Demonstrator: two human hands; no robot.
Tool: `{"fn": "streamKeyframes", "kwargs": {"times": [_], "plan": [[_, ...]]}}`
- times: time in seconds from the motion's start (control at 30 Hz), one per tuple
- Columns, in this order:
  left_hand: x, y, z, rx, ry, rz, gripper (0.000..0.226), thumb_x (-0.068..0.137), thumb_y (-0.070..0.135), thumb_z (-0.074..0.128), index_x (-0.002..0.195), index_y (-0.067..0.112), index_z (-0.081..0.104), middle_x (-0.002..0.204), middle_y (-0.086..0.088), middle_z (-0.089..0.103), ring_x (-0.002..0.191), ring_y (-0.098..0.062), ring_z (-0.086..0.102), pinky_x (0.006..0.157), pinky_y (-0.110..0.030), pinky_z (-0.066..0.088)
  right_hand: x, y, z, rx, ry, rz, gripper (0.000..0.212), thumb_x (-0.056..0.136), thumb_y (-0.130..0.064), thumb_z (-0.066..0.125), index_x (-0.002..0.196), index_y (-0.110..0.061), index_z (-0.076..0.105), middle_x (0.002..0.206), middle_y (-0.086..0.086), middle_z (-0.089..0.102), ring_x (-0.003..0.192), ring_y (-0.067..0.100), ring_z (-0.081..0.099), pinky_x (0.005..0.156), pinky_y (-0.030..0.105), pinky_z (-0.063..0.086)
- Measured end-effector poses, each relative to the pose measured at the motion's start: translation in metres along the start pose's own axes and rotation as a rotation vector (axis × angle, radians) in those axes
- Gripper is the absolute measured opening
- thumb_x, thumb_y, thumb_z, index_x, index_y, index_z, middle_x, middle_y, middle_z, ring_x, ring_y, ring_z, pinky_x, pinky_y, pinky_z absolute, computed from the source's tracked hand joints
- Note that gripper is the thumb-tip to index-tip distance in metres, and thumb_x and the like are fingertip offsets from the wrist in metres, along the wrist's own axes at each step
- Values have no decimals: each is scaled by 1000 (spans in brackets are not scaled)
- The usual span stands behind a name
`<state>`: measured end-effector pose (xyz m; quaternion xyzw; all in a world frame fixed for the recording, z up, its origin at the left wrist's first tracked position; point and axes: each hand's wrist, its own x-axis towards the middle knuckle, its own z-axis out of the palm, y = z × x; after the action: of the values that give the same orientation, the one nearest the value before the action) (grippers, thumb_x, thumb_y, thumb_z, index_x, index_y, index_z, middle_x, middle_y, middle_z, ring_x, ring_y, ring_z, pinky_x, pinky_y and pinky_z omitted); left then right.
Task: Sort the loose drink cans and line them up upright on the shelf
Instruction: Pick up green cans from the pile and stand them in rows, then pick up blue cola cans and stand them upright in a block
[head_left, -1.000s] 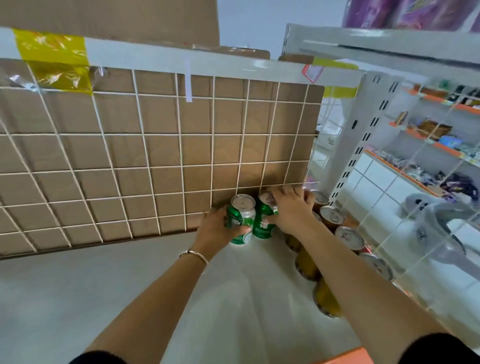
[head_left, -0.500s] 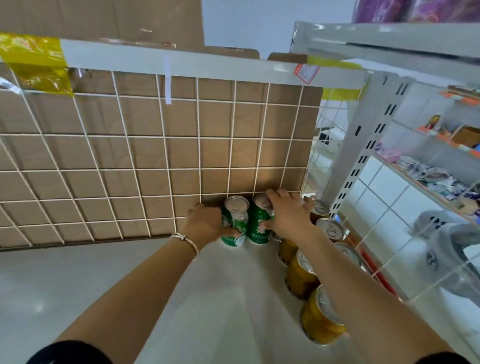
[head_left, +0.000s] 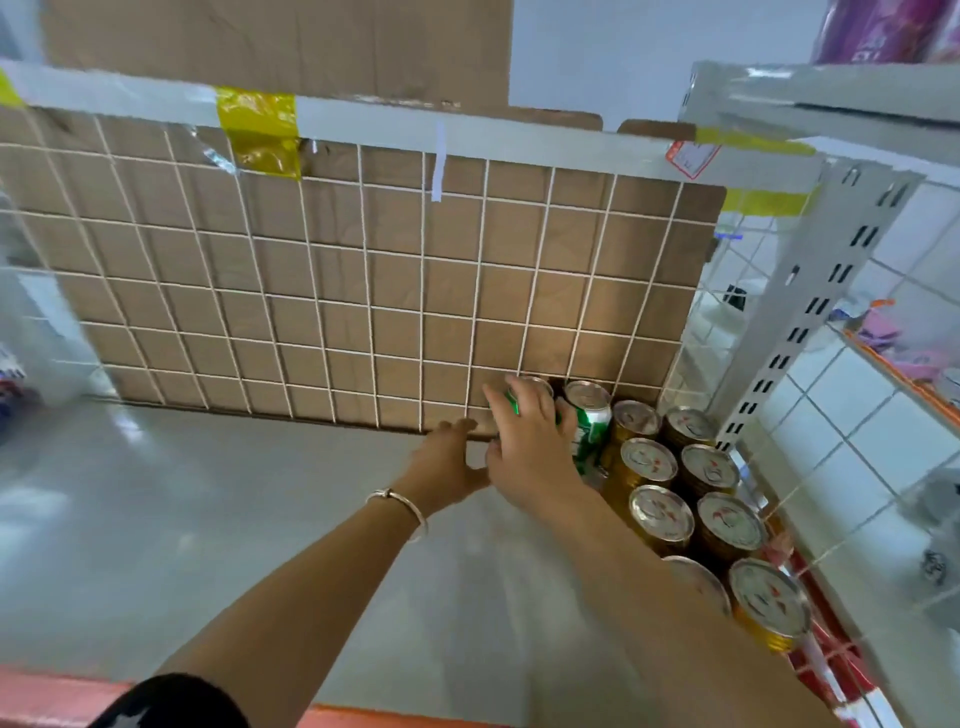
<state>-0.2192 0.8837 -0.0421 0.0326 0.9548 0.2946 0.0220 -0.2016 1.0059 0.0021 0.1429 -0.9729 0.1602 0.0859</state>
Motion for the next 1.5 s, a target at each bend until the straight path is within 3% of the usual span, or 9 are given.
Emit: {"fn": "streamKeyframes", "kwargs": {"times": [0.27,0.47,0.67,0.77,0.9,1.1,1.27,1.4,1.5], "plan": [[-105,-93,-61,30,67,-143,39,87,20,60,124,13,56,122,-10,58,112,-26,52,93,-27,37,-23,-120,63,66,-279,-222,38,91,-18,41,128,-24,49,134,-3,52,128,18,41,106,42,16],[-195,-167,-112,-43,169,-307,64,67,48,46,111,6,66,114,-13,66,109,-26,59,90,-23,35,-46,-231,98,68,-363,-416,35,88,-25,34,116,-28,56,124,-6,59,121,16,48,100,37,22],[-301,-283,-159,-139,322,-445,58,62,46,40,99,13,71,97,-10,71,95,-26,65,86,-33,48,-93,-376,133,97,-422,-618,35,91,-21,41,124,-28,53,129,-5,57,126,16,45,104,36,20],[-353,-307,-193,-146,339,-500,48,62,30,45,95,6,71,96,-14,72,93,-26,66,82,-37,49,-114,-440,144,121,-449,-667,38,89,-27,38,122,-29,55,128,-7,58,124,15,47,102,36,23],[-397,-330,-223,-132,410,-524,53,62,22,40,101,0,67,106,-18,68,102,-32,62,88,-37,45,-136,-497,162,166,-480,-683,54,76,-36,22,117,-31,57,123,-8,60,120,15,50,99,39,22],[-406,-378,-233,-131,447,-562,30,87,7,47,113,0,62,115,-16,64,107,-28,58,90,-24,40,-133,-543,179,165,-459,-694,36,92,-19,41,125,-29,54,130,-6,56,124,16,45,98,37,25],[-376,-406,-243,-255,501,-555,36,85,6,55,120,8,57,114,-8,63,105,-25,60,85,-25,45,-88,-557,201,105,-432,-574,42,89,-27,47,131,-29,47,141,-2,42,129,22,36,103,38,24],[-335,-431,-262,-356,506,-578,44,85,4,57,127,8,52,108,-3,54,92,-14,50,70,-9,41,-30,-565,215,80,-413,-432,56,87,-29,53,140,-23,35,149,7,27,135,29,27,107,43,24],[-303,-457,-281,-342,486,-587,50,84,4,59,132,10,48,119,-9,54,91,-12,47,76,-17,42,11,-574,224,93,-352,-370,61,83,-30,59,137,-18,33,145,13,29,131,33,31,103,43,30]]}}
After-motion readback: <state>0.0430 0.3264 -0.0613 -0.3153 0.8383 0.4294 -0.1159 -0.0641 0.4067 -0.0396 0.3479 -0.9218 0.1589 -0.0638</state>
